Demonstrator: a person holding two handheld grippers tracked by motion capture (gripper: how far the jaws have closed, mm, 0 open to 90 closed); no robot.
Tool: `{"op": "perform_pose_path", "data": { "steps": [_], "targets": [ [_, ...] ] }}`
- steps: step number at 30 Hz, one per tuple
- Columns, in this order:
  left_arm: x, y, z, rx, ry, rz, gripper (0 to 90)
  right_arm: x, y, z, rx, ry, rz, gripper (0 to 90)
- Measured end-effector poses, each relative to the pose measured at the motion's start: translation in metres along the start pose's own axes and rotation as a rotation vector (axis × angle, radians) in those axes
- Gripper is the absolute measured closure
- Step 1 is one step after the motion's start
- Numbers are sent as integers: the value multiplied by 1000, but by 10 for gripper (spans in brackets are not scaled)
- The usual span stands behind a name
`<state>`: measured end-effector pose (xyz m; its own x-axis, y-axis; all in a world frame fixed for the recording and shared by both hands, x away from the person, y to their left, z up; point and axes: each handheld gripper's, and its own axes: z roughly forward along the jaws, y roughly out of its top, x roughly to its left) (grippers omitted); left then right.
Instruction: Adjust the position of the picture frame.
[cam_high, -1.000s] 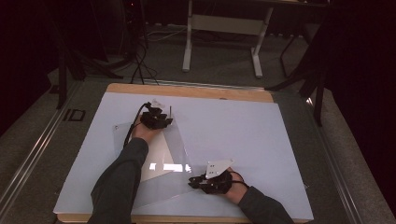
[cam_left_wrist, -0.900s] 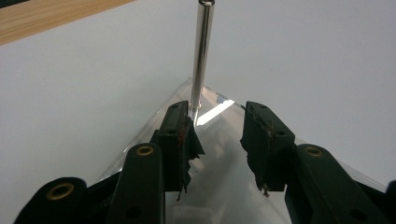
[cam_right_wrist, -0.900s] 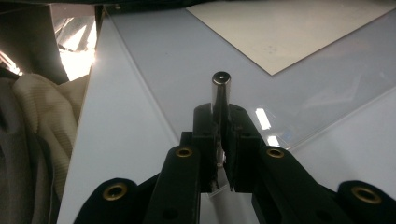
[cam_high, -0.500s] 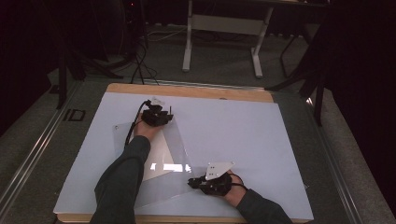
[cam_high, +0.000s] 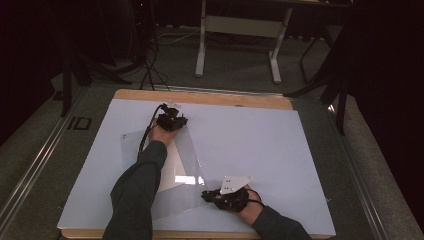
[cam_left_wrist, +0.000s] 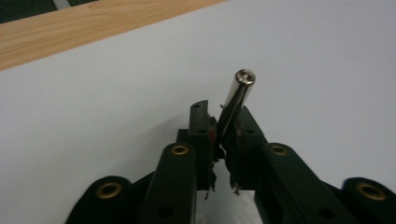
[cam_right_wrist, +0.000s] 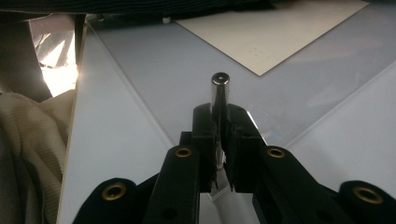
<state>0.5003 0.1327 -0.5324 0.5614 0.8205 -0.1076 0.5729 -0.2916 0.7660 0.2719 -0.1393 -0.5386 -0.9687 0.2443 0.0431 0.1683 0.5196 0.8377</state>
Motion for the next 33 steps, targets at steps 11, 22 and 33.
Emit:
{"op": "perform_pose_path", "data": {
  "steps": [11,22,33],
  "targets": [
    [-1,11,-7,48,69,85,851,-10,-1,-7,-35,2,116,833],
    [22,15,-37,43,87,30,853,-44,2,-42,-116,-111,241,806],
    [27,-1,-59,62,41,55,854,-114,-3,-78,-120,-397,337,820]
  ]
}}
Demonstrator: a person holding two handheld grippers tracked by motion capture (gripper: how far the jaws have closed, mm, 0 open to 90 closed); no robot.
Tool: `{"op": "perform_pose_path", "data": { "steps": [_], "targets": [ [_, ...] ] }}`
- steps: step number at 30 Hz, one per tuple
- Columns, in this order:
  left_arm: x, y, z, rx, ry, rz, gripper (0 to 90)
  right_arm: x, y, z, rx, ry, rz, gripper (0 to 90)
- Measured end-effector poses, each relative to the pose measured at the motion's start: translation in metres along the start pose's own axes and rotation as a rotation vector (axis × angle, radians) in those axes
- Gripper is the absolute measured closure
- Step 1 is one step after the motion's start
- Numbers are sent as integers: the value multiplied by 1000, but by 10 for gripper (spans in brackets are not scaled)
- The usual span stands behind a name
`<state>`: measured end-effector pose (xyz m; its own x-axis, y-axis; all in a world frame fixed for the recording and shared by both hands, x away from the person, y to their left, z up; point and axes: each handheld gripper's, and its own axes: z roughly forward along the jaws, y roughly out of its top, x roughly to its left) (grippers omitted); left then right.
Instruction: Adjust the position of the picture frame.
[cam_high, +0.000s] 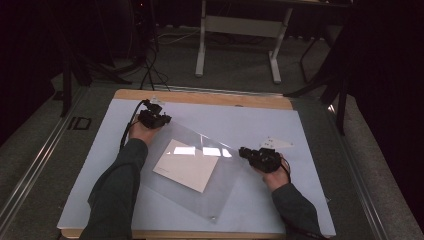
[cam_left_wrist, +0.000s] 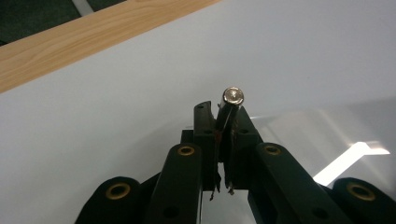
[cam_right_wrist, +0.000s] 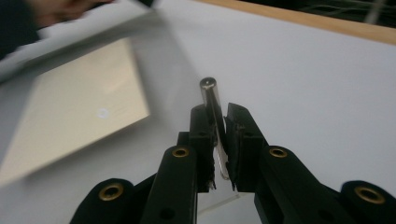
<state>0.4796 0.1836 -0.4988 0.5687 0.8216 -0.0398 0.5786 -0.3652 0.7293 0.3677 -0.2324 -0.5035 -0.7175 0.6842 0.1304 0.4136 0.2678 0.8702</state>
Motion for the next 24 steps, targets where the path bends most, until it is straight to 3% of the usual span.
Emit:
{"op": "perform_pose_path", "data": {
  "steps": [3,8,13,16,24],
  "targets": [
    [2,-5,-3,0,-2,-16,853,-19,10,10,19,-44,22,822],
    [1,-23,-5,13,-10,-52,852,-50,25,35,61,-64,70,823],
    [-5,-36,0,9,-16,-67,850,-74,26,57,85,-85,144,822],
    [-7,-37,-1,4,-10,-56,849,-76,20,64,104,-100,155,825],
    [-12,-36,2,-5,3,-60,849,-77,20,63,85,-127,152,826]
  ]
}}
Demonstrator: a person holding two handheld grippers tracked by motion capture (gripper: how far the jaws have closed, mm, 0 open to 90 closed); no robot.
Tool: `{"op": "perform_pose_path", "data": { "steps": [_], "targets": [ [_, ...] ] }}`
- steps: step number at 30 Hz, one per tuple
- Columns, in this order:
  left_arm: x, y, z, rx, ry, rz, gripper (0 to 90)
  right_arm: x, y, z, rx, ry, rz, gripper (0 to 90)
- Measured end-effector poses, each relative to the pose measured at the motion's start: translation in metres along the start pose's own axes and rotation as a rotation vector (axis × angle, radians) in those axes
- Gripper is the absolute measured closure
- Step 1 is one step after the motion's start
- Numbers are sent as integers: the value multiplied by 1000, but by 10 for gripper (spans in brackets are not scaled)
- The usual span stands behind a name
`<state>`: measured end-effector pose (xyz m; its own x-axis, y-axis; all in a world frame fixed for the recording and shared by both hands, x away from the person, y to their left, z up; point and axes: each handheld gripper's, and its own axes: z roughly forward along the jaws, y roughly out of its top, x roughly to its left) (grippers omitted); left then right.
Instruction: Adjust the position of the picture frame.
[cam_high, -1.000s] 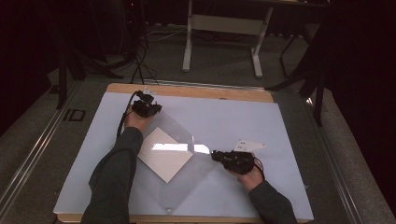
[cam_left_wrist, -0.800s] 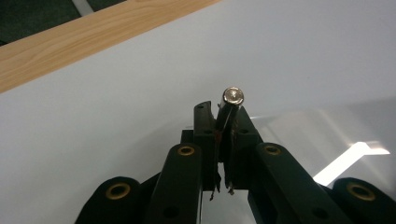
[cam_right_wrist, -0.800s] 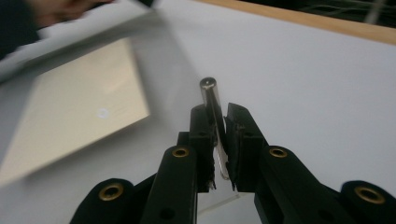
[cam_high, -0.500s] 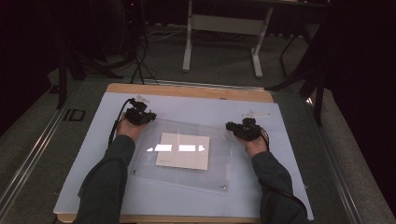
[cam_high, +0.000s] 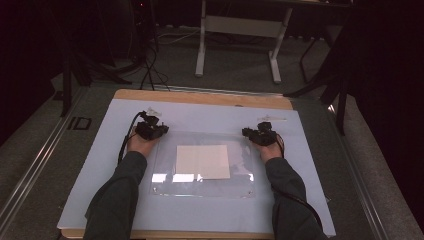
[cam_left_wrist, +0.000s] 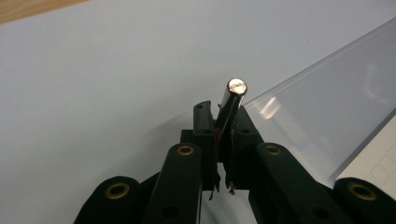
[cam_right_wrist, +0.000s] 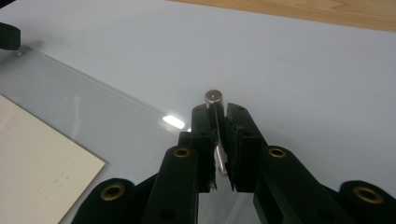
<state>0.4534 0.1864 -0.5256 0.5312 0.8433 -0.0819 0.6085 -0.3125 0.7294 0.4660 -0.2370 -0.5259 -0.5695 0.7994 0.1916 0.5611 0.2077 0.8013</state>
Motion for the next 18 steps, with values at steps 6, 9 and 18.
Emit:
{"op": "perform_pose_path", "data": {
  "steps": [6,9,18],
  "targets": [
    [-5,-3,0,-11,-11,10,848,-5,-3,-3,1,5,5,825],
    [-4,-3,0,-18,-12,8,847,-5,-3,-3,-1,7,2,825],
    [-6,-6,0,-30,-3,4,845,-7,-4,-3,-6,21,2,822]
  ]
}}
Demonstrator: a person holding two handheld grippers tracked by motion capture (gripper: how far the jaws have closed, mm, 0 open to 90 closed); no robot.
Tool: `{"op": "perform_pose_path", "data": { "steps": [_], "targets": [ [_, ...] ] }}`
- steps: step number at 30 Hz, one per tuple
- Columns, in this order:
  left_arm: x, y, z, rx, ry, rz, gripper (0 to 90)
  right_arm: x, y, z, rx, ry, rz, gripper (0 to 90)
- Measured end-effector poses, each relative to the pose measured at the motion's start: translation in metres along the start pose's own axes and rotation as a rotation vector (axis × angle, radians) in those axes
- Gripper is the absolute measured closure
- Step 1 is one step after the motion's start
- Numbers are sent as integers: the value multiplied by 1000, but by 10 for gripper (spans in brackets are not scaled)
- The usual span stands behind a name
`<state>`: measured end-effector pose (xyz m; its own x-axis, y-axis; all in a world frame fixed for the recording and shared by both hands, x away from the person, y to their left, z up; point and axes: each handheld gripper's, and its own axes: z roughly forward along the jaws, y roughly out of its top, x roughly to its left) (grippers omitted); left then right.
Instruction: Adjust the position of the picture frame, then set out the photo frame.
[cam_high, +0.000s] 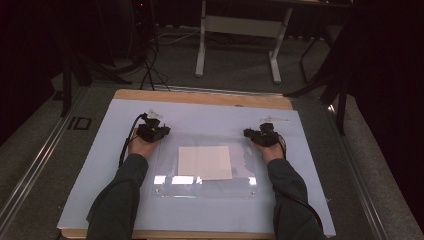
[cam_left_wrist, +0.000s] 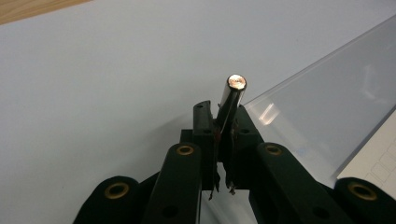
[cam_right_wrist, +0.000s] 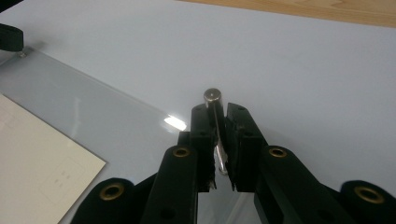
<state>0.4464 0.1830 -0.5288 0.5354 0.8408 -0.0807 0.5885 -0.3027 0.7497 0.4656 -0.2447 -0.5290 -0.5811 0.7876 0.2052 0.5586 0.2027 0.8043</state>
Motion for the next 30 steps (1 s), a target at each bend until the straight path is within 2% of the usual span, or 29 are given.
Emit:
{"op": "perform_pose_path", "data": {
  "steps": [5,9,13,15,20,27,30],
  "targets": [
    [1,-3,-3,-22,-18,-7,782,0,0,0,1,0,-9,822],
    [3,-5,-13,-75,-7,-15,720,0,0,0,6,3,-15,821],
    [2,-6,-24,-152,-18,-5,781,-1,0,0,3,6,-13,820],
    [2,-6,-24,-155,-16,10,832,-1,-1,0,1,9,-10,819],
    [3,-8,-23,-164,-20,18,839,-2,-1,0,-4,12,-8,818],
    [1,-8,-19,-198,-15,-6,839,-1,-1,0,-1,10,-17,813],
    [1,-8,-19,-198,-13,2,844,-1,-2,-4,-31,-2,-26,747]
  ]
}}
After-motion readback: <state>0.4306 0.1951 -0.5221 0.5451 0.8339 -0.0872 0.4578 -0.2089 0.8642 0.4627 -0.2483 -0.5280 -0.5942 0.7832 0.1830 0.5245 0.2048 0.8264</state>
